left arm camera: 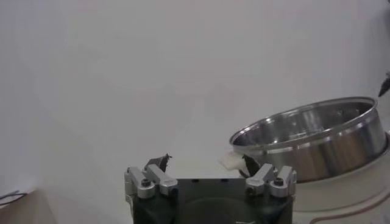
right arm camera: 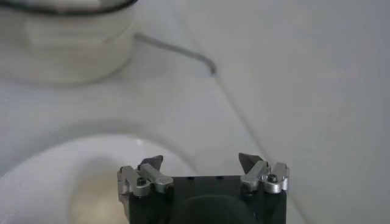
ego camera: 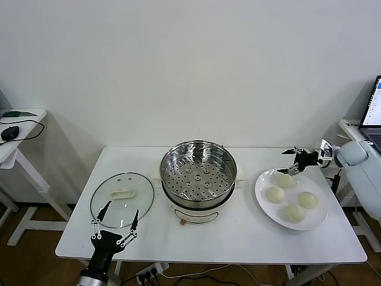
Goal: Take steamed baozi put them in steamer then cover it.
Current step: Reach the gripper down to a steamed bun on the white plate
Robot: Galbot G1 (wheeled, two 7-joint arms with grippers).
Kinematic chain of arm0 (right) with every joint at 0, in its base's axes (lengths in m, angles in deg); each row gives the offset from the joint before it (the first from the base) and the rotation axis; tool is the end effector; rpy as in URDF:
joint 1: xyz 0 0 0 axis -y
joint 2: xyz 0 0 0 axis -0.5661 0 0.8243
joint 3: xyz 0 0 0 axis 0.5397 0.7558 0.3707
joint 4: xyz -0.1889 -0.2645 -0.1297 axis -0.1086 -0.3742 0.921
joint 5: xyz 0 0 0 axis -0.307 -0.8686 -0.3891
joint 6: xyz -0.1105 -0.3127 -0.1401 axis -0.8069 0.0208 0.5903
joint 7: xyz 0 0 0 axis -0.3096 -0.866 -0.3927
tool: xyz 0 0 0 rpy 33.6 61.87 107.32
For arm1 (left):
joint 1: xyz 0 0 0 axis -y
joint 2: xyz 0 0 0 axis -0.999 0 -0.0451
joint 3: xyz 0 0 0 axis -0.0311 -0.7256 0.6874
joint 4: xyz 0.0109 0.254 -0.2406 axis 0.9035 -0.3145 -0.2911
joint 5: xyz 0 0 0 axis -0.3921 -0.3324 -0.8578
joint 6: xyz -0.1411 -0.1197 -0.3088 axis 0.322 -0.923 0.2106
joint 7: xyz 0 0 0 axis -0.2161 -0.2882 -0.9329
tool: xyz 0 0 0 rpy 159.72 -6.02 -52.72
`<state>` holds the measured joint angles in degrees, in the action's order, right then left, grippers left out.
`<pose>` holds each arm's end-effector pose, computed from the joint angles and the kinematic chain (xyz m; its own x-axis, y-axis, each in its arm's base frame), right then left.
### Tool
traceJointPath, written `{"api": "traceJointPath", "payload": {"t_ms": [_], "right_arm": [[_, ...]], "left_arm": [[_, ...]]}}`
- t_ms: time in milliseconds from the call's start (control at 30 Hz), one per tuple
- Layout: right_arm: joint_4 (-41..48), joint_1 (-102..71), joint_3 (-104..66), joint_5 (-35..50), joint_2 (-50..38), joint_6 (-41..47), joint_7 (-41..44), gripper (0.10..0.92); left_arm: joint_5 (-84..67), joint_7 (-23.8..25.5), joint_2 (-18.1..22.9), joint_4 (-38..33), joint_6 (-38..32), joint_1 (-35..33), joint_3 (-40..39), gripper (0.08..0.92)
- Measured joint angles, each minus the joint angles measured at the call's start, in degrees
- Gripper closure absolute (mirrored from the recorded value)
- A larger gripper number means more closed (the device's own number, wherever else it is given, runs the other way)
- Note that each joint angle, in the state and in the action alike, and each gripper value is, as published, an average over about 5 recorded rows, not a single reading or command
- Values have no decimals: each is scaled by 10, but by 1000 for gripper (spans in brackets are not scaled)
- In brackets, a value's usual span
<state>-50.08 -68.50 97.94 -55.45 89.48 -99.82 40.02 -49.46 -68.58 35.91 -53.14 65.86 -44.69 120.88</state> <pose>0.5628 -0.3205 -0.1963 -0.4462 -0.3978 0.8017 -0.8882 0.3069 -0.3420 0.1249 0.0469 -0.3086 -0.9849 0.1661 -0.0479 0.1408 0.9315 0.3354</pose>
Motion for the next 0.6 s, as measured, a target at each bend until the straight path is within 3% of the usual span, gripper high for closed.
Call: {"api": "traceJointPath", "payload": {"t_ms": [300, 600], "right_arm": [[69, 56, 52, -138, 51, -29, 41, 203], [123, 74, 72, -213, 88, -37, 35, 203]], "left_arm": [[-1, -4, 2, -1, -4, -6, 3, 177], [-3, -9, 2, 1, -5, -7, 2, 177]]}}
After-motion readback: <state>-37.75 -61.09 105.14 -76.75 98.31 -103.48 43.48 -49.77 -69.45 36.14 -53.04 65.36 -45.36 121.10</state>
